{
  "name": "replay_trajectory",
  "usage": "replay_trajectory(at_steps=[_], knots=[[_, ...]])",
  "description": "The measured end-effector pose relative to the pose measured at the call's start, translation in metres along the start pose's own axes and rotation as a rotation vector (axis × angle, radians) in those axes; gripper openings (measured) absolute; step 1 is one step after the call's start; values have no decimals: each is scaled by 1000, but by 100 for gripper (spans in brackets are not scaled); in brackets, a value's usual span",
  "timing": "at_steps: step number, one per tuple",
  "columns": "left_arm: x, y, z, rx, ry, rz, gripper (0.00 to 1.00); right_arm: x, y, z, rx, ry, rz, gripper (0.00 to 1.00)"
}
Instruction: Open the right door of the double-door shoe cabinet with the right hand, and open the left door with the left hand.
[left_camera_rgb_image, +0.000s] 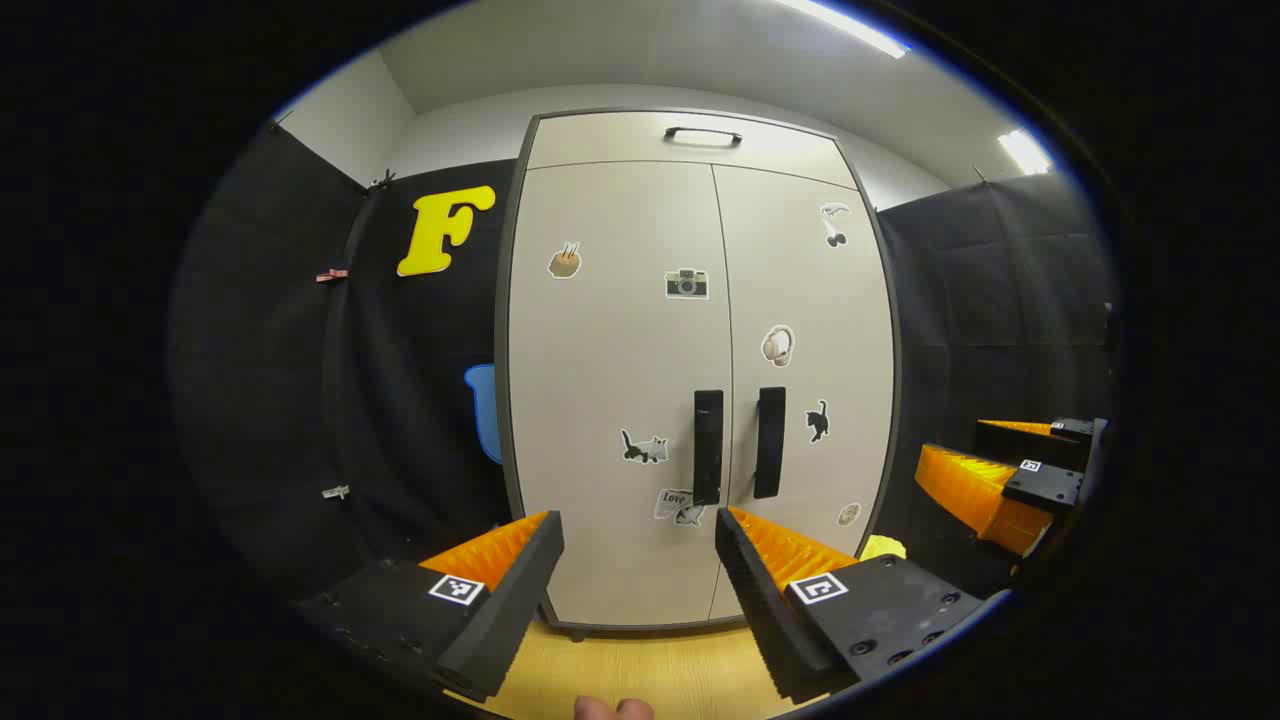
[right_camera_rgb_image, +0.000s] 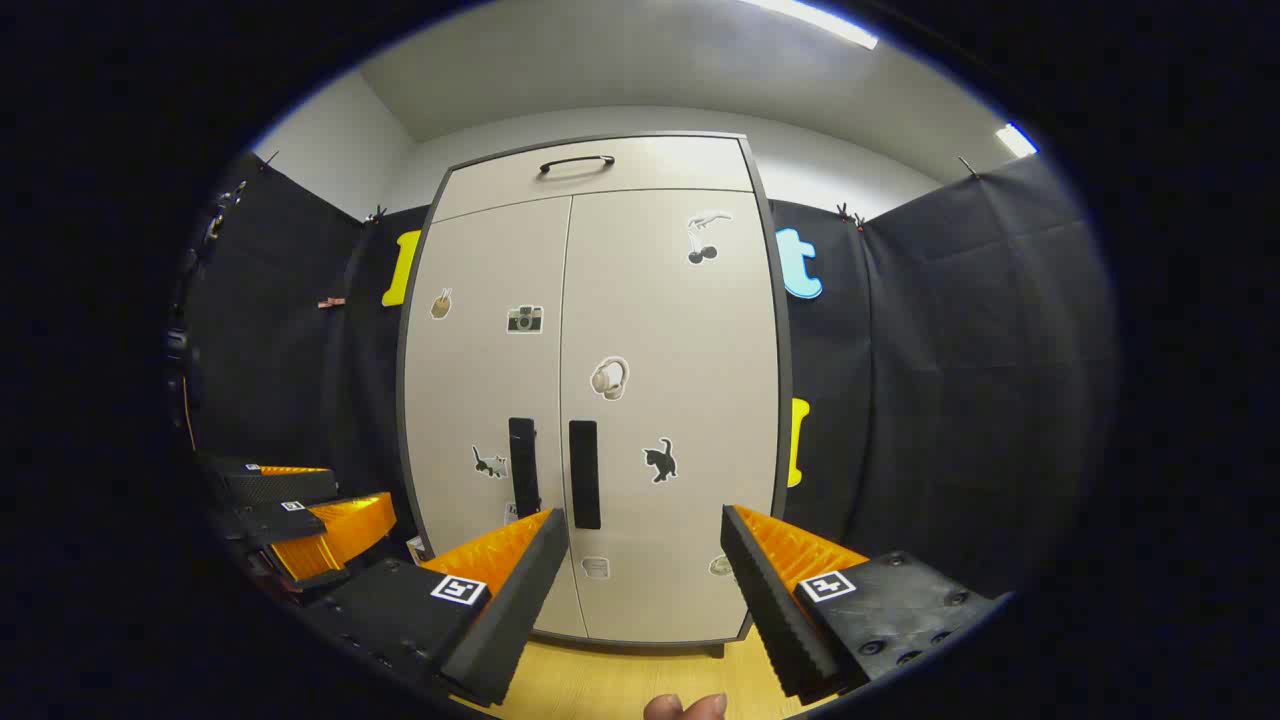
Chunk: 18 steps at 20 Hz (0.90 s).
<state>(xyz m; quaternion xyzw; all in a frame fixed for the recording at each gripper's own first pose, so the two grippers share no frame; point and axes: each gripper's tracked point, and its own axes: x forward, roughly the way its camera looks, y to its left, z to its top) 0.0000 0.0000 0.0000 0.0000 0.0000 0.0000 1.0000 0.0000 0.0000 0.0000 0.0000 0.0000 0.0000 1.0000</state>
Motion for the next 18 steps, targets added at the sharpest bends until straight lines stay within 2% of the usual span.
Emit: replay_trajectory(at_steps=[6,18], knots=[[1,6,0,-7,5,29,95,11,-4,1,6,7,-3,97],[-6,3,5,7,-4,22,95,3,0,7,-16,-2,7,98]])
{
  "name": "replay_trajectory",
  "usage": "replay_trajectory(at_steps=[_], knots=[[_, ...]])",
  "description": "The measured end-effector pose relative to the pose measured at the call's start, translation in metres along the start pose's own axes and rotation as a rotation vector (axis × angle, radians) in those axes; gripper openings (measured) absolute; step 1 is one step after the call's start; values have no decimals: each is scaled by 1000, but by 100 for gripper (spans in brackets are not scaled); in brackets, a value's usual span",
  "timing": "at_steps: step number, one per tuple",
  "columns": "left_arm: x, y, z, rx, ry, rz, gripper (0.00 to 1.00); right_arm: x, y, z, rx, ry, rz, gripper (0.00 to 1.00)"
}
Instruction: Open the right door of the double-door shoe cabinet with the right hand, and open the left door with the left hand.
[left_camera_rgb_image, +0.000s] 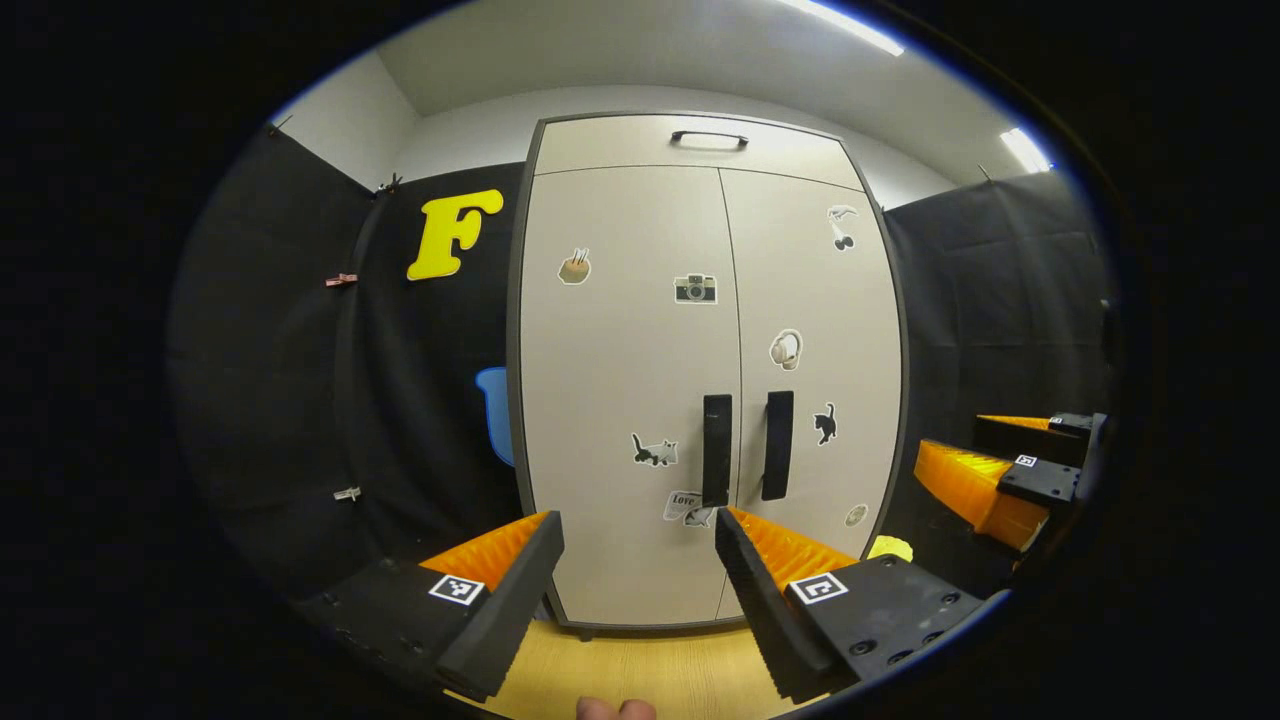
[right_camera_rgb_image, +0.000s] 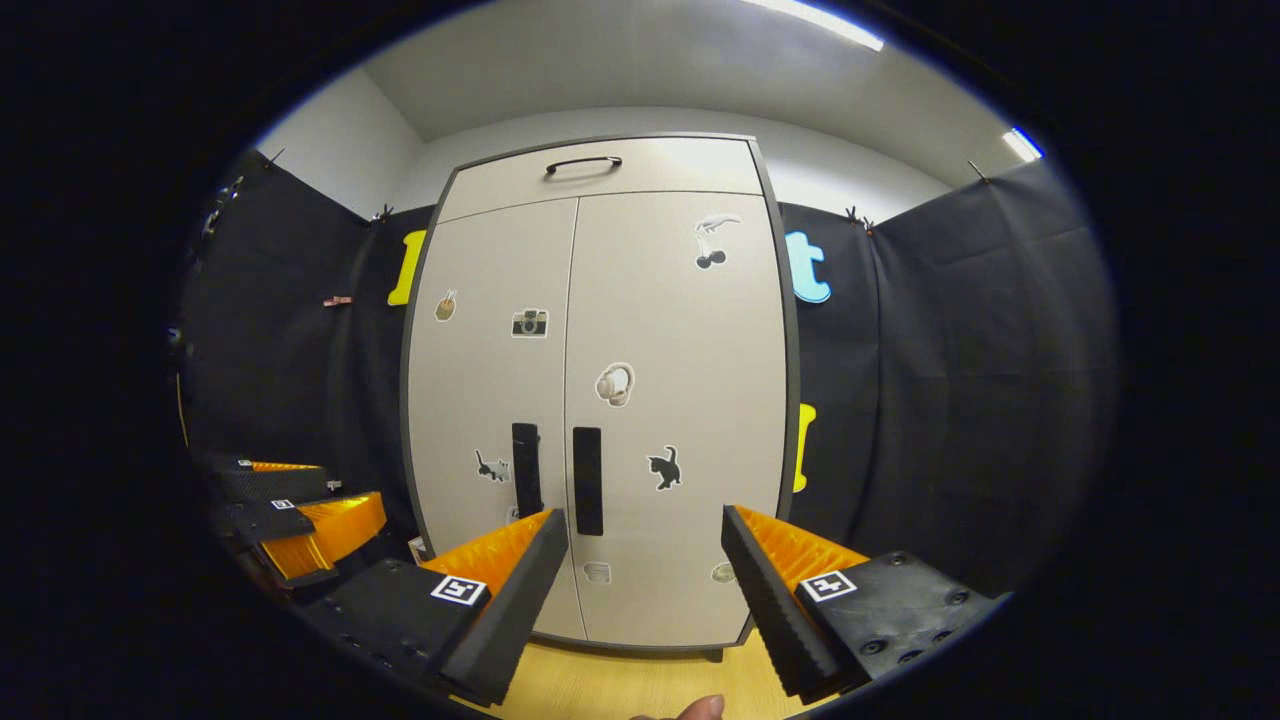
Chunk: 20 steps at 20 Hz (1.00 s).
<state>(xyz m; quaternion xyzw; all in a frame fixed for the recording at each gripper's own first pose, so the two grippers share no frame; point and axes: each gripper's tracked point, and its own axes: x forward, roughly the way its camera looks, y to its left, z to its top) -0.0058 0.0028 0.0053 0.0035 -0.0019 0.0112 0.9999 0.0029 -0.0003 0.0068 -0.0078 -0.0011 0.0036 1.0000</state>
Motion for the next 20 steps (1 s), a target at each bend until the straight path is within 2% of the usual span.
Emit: replay_trajectory(at_steps=[6,9,15,20], knots=[[-8,3,1,0,-4,-5,95,-2,0,1,17,1,-8,98],[-13,8,1,-1,-5,-4,95,4,11,1,56,9,20,98],[-21,20,-6,5,3,-8,95,51,32,2,31,0,35,98],[-25,34,-9,9,6,-13,95,97,54,-7,58,10,36,98]])
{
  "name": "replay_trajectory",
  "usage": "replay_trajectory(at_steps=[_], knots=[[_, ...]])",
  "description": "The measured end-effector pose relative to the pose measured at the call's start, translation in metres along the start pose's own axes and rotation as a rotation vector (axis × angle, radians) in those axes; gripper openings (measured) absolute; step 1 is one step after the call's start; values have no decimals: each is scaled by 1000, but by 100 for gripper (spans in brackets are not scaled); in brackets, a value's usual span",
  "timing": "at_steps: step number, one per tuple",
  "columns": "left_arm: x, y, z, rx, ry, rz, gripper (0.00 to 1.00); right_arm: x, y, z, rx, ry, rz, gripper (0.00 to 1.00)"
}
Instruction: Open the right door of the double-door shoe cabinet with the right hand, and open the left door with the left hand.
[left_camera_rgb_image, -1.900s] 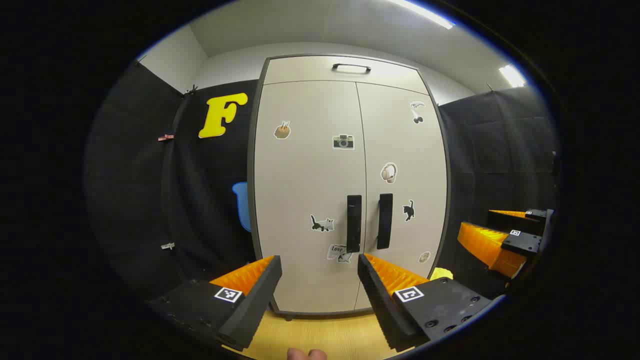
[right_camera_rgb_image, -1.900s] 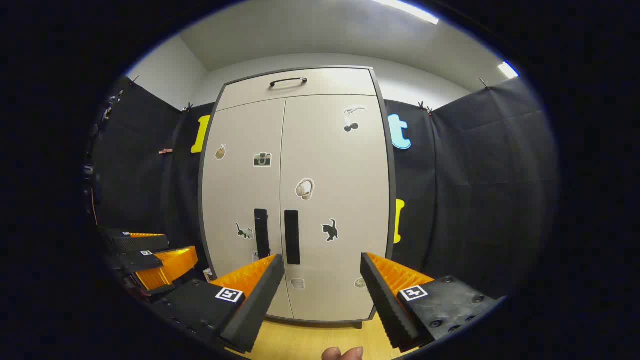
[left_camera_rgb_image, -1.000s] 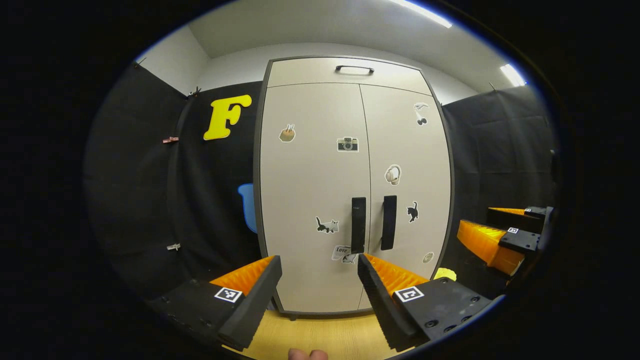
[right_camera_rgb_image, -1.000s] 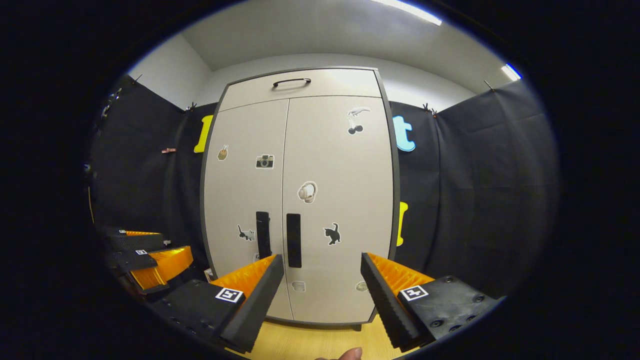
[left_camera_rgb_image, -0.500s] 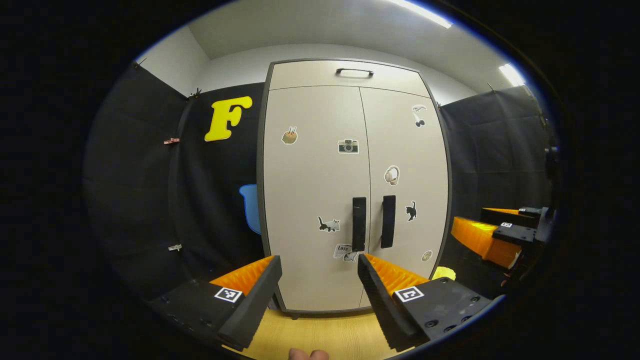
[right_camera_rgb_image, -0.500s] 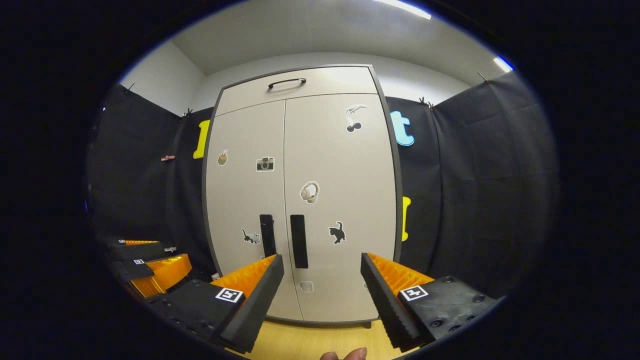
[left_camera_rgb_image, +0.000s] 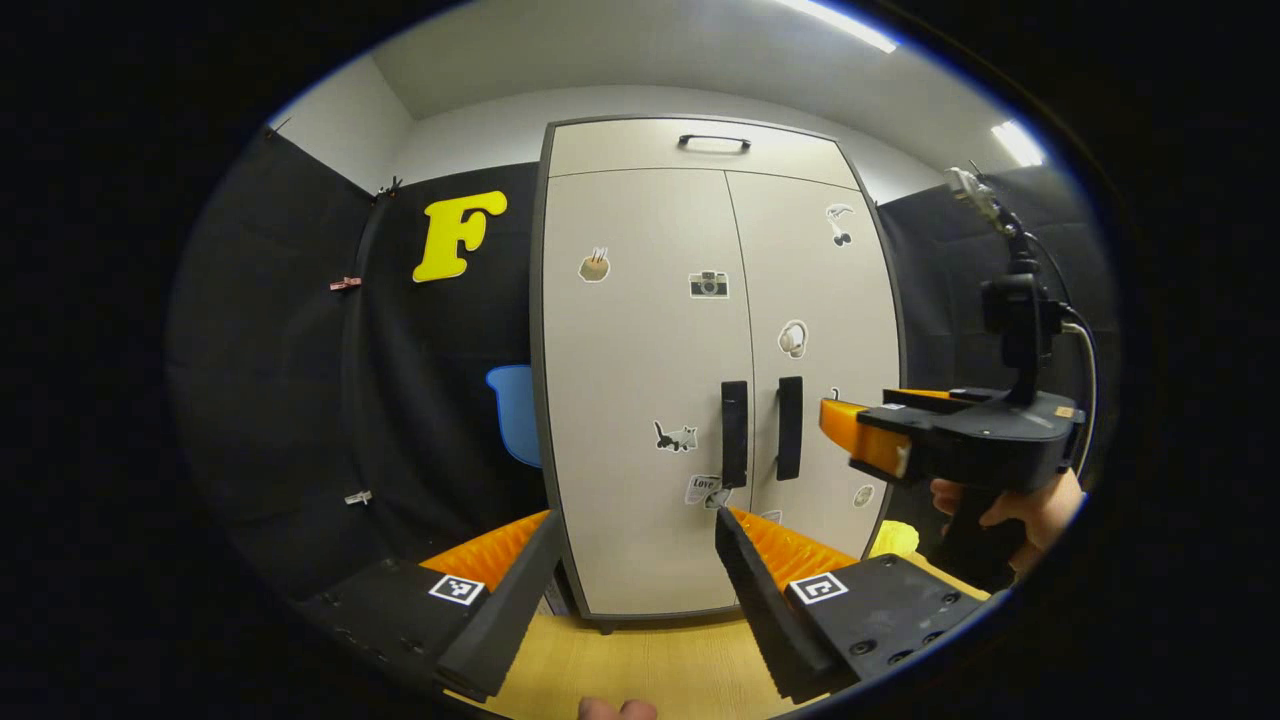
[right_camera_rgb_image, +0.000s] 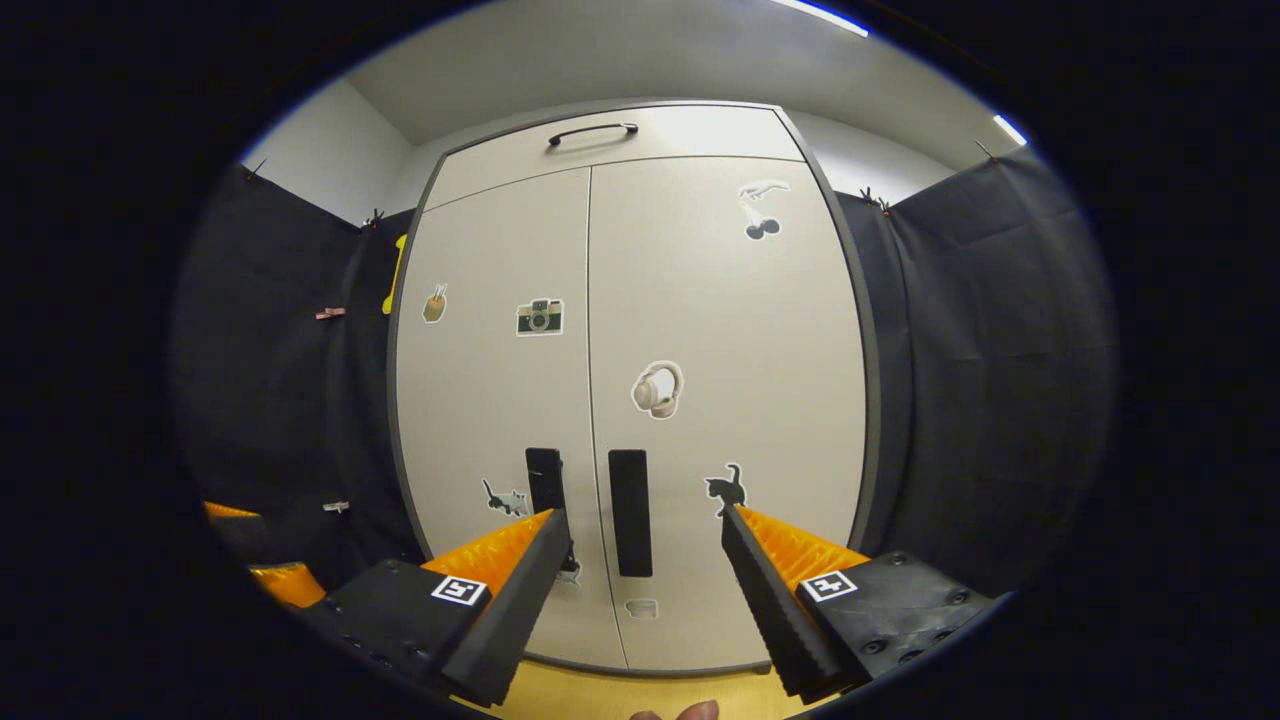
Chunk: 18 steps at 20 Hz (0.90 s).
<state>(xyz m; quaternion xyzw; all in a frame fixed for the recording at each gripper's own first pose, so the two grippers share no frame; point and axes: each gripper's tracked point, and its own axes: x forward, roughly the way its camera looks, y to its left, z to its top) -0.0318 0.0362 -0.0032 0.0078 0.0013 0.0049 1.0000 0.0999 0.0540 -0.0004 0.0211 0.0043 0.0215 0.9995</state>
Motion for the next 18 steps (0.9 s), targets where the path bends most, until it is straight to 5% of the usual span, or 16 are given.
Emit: replay_trajectory(at_steps=[9,16,18], knots=[[-3,22,-6,-24,3,-12,95,79,5,-39,18,110,-54,98],[-4,31,-14,-56,12,-16,95,103,4,-40,63,90,-92,45],[-5,31,-17,-51,14,-16,95,107,4,-49,41,148,-105,45]])
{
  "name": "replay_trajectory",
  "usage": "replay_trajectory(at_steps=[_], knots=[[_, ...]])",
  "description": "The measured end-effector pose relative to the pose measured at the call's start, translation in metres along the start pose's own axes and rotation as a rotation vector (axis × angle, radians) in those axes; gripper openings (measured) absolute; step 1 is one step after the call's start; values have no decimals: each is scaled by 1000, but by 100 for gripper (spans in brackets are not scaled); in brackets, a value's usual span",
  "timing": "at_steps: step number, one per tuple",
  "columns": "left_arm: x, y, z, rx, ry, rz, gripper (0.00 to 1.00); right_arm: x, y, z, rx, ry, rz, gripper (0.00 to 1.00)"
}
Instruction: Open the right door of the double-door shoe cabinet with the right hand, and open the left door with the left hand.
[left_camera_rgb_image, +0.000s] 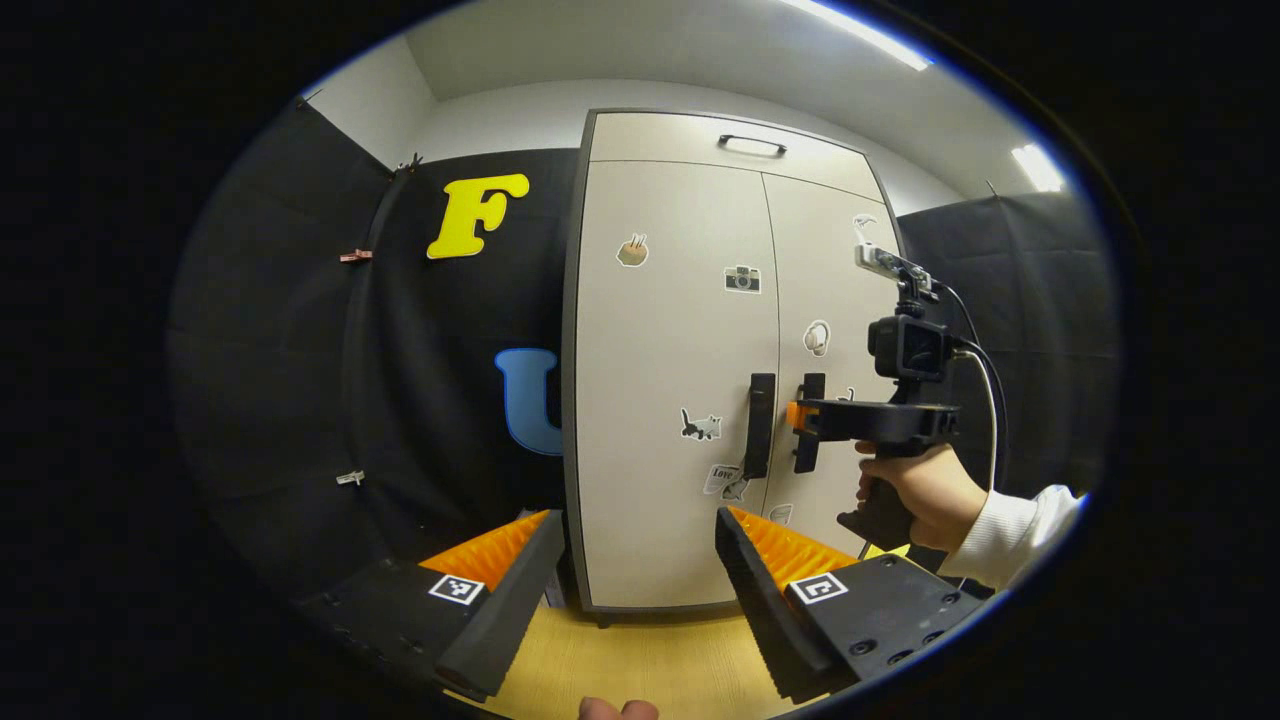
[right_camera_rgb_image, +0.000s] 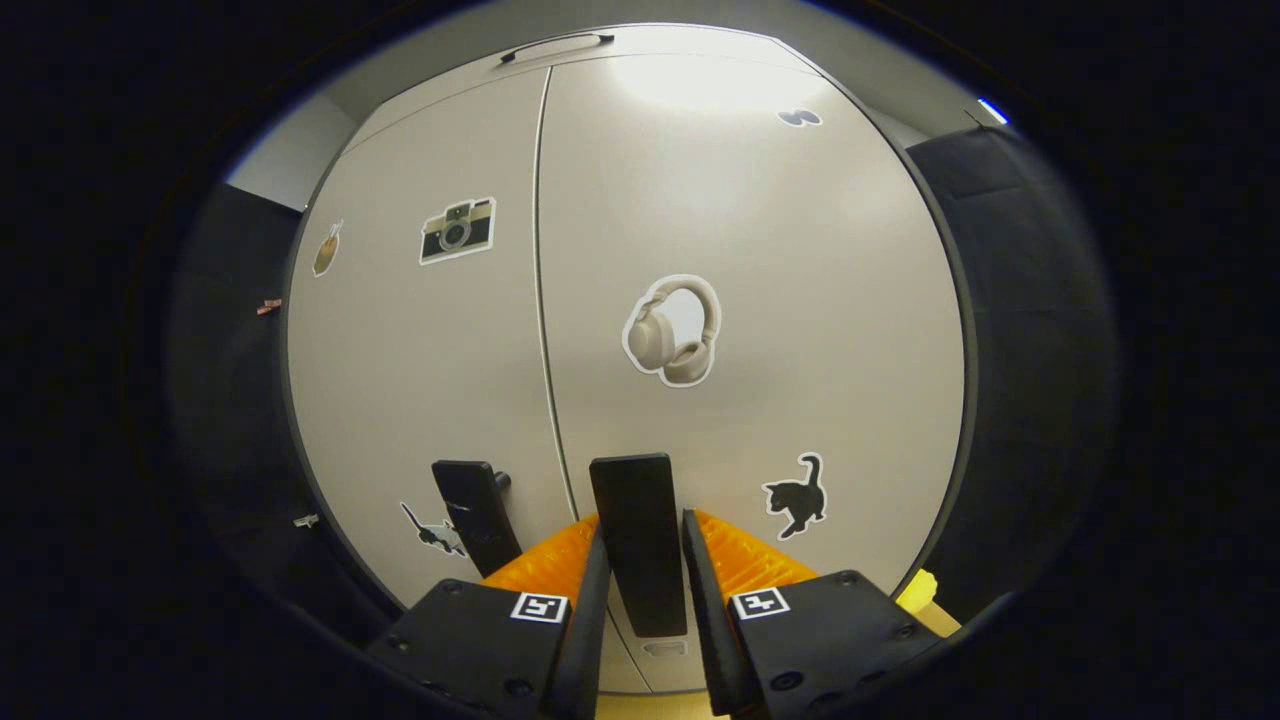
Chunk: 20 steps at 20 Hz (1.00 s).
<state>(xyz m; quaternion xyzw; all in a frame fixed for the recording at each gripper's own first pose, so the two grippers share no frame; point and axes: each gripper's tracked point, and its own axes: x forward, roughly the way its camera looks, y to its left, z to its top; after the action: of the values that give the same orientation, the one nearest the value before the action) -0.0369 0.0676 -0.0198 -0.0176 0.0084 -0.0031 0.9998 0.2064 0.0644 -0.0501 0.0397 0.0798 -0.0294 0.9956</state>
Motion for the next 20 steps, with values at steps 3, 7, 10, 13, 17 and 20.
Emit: replay_trajectory(at_steps=[3,7,10,13,17,20], knots=[[-3,0,-2,-9,-1,-4,95,0,-1,3,-66,-34,-28,34],[-9,5,0,-7,-10,5,95,0,0,3,-55,-24,6,22],[-17,10,0,-12,-10,23,95,0,-1,1,-31,-23,1,21],[-26,13,1,-21,-14,38,95,-4,0,2,0,14,21,13],[-38,10,4,-9,-22,54,95,-25,-3,1,0,-7,34,13],[-46,7,5,-9,-22,65,95,-43,-10,4,-11,-26,65,13]])
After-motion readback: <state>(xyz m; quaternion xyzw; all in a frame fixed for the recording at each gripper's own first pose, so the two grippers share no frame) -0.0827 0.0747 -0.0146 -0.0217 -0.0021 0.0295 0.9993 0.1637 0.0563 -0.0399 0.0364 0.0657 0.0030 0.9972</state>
